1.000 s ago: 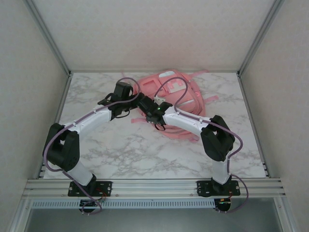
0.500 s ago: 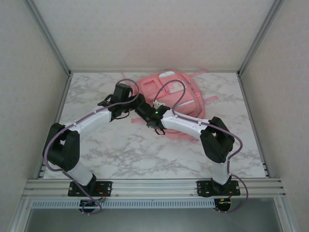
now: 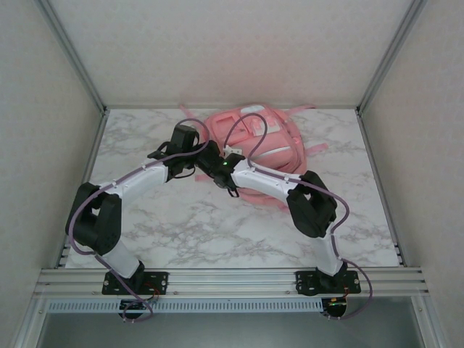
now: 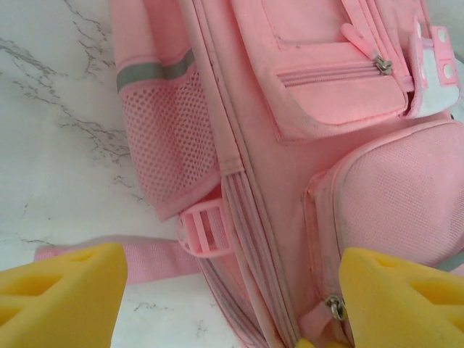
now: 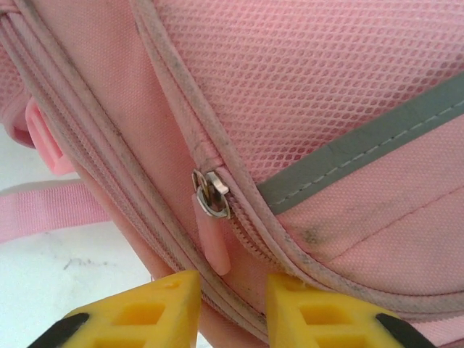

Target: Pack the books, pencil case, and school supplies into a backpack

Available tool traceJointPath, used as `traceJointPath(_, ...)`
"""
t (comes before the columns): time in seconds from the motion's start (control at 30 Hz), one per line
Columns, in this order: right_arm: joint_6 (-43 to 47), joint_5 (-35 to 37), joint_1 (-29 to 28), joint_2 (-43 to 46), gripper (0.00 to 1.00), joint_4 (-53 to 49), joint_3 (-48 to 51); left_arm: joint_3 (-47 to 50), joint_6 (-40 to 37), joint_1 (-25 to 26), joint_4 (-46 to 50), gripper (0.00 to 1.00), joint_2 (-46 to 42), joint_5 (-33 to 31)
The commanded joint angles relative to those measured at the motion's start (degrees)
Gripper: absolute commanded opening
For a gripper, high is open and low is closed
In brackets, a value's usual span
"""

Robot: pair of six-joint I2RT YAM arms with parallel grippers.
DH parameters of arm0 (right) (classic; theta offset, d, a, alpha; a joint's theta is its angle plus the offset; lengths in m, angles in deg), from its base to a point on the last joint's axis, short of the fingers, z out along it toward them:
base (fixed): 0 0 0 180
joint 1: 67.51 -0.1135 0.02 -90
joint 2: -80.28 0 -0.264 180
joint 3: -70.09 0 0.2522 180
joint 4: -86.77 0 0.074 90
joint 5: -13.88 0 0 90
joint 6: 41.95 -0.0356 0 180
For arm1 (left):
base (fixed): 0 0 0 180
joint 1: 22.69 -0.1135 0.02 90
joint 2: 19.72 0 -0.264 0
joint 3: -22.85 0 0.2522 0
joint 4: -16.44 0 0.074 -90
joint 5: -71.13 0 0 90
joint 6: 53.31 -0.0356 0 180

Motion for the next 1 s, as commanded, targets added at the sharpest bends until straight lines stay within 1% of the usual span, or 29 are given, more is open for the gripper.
traceJointPath(0.0, 0.0, 8.2, 1.2, -2.2, 0.28, 1.2, -1.8, 0.9, 0.8, -0.7, -1.6, 0.77, -1.2, 0.9)
traceJointPath(0.07, -0.4, 10.0, 1.4, -1.7, 0.22, 3.0, 0.0, 1.1, 0.8, -0.7, -1.8, 0.77, -1.5, 1.0)
traceJointPath(0.23, 3.0, 10.2, 2.1, 0.2, 0.0, 7.8, 1.8, 1.5, 1.0, -1.0, -2.2, 0.77, -0.9, 1.0)
traceJointPath(0.3, 5.3, 8.9, 2.2, 1.8, 0.0, 10.1, 2.7, 1.6, 1.4, -1.2, -3.0, 0.77, -0.2, 1.1)
traceJointPath(0.33, 6.9, 7.3, 2.4, 2.7, 0.0, 11.8, 3.7, 1.7, 1.6, -1.4, -3.7, 0.78, 0.2, 1.3)
traceJointPath(0.37, 7.4, 5.4, 2.8, 3.8, 0.0, 13.1, 4.8, 1.7, 2.0, -1.6, -4.6, 0.82, 0.9, 1.4)
traceJointPath(0.43, 9.2, 0.5, 3.8, 6.1, 0.0, 16.6, 7.6, 1.6, 2.9, -2.2, -7.0, 0.84, 2.4, 2.0)
traceJointPath(0.5, 9.9, -3.2, 4.8, 8.4, 0.0, 18.6, 10.5, 0.8, 3.8, -2.7, -9.4, 0.84, 5.0, 3.2)
traceJointPath(0.6, 11.3, -6.4, 5.4, 12.0, 0.0, 21.2, 14.2, -2.0, 4.9, -3.1, -12.0, 0.84, 9.4, 4.8)
traceJointPath(0.7, 11.5, -9.6, 6.1, 14.8, 0.0, 21.9, 17.1, -4.3, 6.0, -3.4, -14.3, 0.82, 13.3, 5.7)
traceJointPath(0.83, 11.4, -12.4, 7.0, 17.8, 0.0, 22.5, 20.2, -6.5, 7.2, -3.6, -17.0, 0.79, 16.2, 6.3)
traceJointPath(0.93, 11.4, -14.2, 7.8, 19.3, 0.0, 22.1, 21.6, -7.0, 8.1, -3.5, -19.1, 0.72, 17.7, 6.8)
traceJointPath(0.97, 11.4, -14.7, 8.0, 19.7, 0.0, 22.0, 22.0, -7.2, 8.2, -3.3, -19.8, 0.67, 18.2, 6.9)
